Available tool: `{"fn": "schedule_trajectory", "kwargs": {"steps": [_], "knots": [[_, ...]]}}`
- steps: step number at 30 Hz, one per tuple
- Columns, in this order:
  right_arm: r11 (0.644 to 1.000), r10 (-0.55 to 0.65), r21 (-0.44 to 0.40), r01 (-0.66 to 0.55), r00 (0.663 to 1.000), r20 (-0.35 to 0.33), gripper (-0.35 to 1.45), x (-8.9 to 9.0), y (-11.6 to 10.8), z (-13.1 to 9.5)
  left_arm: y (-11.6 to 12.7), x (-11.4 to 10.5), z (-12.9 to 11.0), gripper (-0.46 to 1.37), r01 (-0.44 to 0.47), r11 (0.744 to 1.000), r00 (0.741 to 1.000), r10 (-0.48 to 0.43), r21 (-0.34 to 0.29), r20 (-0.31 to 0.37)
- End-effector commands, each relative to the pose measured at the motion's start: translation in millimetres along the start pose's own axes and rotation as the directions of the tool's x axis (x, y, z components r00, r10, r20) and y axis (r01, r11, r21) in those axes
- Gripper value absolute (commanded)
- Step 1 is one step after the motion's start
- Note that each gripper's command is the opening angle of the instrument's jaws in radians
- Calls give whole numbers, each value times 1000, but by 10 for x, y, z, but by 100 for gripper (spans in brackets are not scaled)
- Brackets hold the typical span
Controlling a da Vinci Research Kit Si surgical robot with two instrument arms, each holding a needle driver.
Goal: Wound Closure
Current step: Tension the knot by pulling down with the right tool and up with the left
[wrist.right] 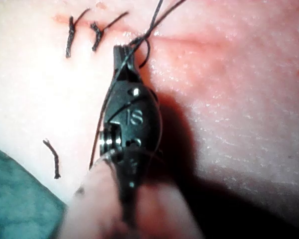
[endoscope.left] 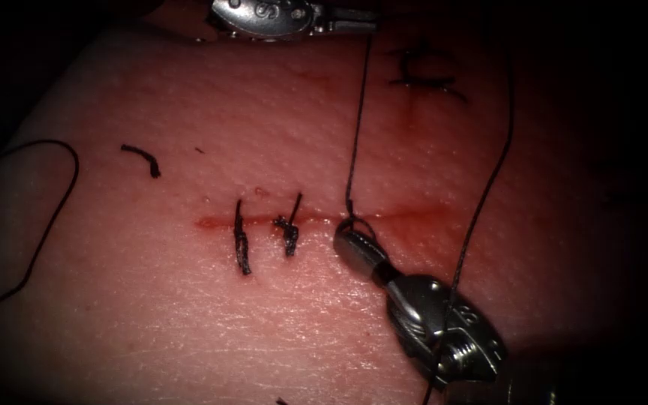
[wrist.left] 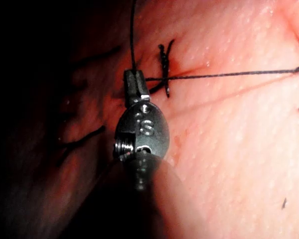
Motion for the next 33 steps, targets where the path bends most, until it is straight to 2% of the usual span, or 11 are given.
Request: {"fn": "schedule_trajectory", "kwargs": {"steps": [1,7,12,17,23,26,33], "knots": [[1000,0,-1,0,1000,0,-35,0,-1,-2,-1,-2,1,-35,1,1000,1000,-1,0,1],[1000,-11,16,10,999,47,-35,-8,-13,-17,-8,-12,6,-35,-1,1000,1000,1,8,3],[997,61,37,-67,988,139,-35,-15,-16,-23,-12,-15,8,-35,0,1000,1000,0,15,1],[983,155,55,-176,951,268,-35,-22,-19,-31,-19,-19,19,-35,-21,999,1000,21,29,3],[964,199,93,-249,909,366,-35,-26,-28,-40,-27,-23,27,-35,-24,999,1000,24,46,0],[957,196,116,-264,890,411,-35,-30,-35,-47,-36,-26,32,-35,-25,998,1000,25,58,-2],[948,174,160,-277,867,467,-35,-37,-46,-55,-54,-35,46,-35,-32,997,999,32,72,2]]}}
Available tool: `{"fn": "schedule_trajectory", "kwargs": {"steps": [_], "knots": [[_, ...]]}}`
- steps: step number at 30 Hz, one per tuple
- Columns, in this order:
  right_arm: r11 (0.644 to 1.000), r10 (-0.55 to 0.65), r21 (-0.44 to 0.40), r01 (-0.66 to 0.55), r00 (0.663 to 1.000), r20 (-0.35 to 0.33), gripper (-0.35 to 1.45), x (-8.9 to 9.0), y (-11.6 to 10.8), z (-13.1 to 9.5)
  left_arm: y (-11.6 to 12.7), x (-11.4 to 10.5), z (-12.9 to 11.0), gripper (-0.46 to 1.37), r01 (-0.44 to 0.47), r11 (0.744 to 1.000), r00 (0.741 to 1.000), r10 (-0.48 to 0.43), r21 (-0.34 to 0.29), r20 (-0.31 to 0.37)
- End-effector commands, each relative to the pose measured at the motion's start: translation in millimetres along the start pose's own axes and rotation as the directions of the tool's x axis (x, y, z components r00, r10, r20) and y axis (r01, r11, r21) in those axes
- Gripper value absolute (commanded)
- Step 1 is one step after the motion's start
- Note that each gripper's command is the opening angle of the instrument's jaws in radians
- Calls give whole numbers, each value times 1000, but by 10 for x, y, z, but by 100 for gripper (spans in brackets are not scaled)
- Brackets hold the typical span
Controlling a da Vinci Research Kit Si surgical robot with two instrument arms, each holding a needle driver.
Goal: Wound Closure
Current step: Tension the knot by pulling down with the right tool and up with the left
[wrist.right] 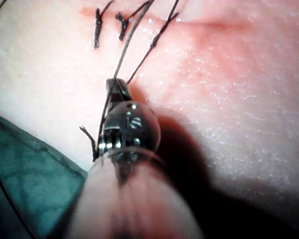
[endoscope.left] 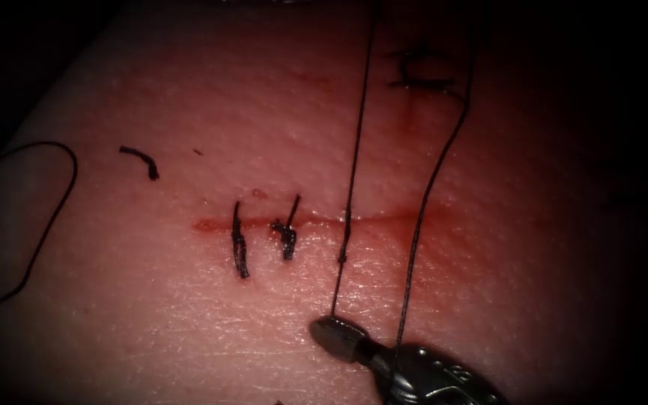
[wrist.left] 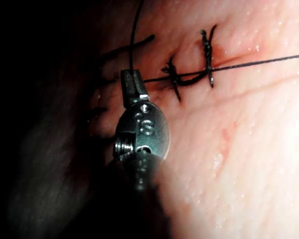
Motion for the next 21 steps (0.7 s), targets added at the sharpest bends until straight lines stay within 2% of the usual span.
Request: {"fn": "schedule_trajectory", "kwargs": {"steps": [1,4,10,21], "knots": [[1000,-2,6,2,1000,5,-35,0,-1,0,-2,-2,3,-35,0,1000,1000,0,2,0],[1000,0,19,0,999,35,-35,-4,-4,1,-7,-11,13,-35,-3,1000,1000,3,8,1],[1000,-5,28,4,999,45,-35,-12,-5,2,-14,-22,22,-35,-13,1000,1000,13,17,-3],[1000,-4,27,2,998,66,-35,-13,4,7,-14,-32,24,-35,-21,1000,1000,21,15,-7]]}}
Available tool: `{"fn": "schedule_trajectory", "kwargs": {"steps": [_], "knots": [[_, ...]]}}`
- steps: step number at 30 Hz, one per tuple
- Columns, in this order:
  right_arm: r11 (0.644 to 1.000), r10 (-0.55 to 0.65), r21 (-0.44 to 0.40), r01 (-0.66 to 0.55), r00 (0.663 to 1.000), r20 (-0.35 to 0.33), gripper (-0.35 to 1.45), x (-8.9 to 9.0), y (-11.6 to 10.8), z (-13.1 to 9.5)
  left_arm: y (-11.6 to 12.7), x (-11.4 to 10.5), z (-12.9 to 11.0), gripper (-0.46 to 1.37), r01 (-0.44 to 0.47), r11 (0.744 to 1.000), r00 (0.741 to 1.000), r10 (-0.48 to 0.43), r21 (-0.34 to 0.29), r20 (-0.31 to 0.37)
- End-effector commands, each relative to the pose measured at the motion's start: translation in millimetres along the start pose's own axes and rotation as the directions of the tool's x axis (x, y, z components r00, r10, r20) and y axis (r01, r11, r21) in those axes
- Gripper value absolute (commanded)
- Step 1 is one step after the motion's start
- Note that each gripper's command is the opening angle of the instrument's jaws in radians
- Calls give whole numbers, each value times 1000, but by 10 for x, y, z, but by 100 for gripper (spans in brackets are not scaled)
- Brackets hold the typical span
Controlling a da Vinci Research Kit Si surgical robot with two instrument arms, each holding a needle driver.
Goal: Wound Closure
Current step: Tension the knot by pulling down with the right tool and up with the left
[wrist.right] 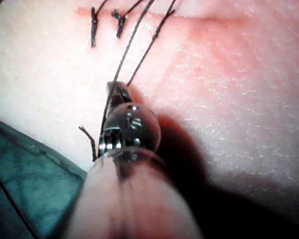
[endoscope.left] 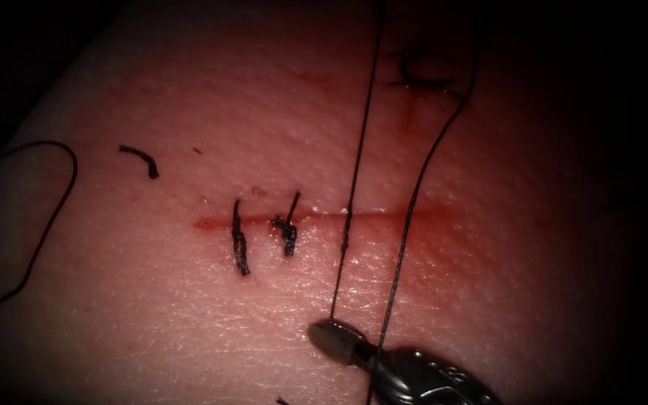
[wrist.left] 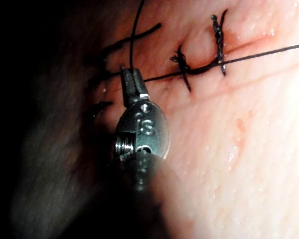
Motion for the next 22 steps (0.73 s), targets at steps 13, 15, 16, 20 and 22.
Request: {"fn": "schedule_trajectory", "kwargs": {"steps": [13,15,16,20,22], "knots": [[1000,-11,20,10,1000,16,-35,3,2,3,2,-2,-2,-35,-9,1000,1000,9,-3,-2],[1000,-10,20,10,1000,16,-35,5,2,4,2,-2,-3,-35,-9,1000,1000,9,-3,-1],[1000,-10,21,10,1000,14,-35,5,2,4,2,-2,-3,-35,-9,1000,1000,9,-3,-1],[1000,-10,25,10,1000,9,-35,5,2,4,2,-2,-3,-35,-9,1000,1000,9,-3,-1],[1000,-10,25,10,1000,9,-35,5,2,4,2,-2,-3,-35,-9,1000,1000,9,-3,-1]]}}
